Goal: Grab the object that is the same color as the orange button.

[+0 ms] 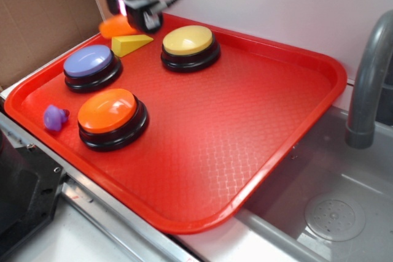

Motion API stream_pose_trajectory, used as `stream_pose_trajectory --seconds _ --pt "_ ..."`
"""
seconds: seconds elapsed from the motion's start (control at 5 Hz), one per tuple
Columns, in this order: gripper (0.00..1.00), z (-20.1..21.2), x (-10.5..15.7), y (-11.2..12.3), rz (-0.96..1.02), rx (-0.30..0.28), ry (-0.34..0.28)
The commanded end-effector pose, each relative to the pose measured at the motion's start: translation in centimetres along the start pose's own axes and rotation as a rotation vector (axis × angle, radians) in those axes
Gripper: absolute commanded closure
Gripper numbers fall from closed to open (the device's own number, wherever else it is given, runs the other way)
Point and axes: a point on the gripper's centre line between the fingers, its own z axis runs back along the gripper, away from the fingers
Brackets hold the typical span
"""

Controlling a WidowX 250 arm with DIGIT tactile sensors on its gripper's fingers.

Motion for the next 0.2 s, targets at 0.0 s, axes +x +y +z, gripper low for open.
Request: stream_pose_trajectory --seconds 0.0 --pt "1.0 4.2 0.31 0.64 0.154 0.051 -0.123"
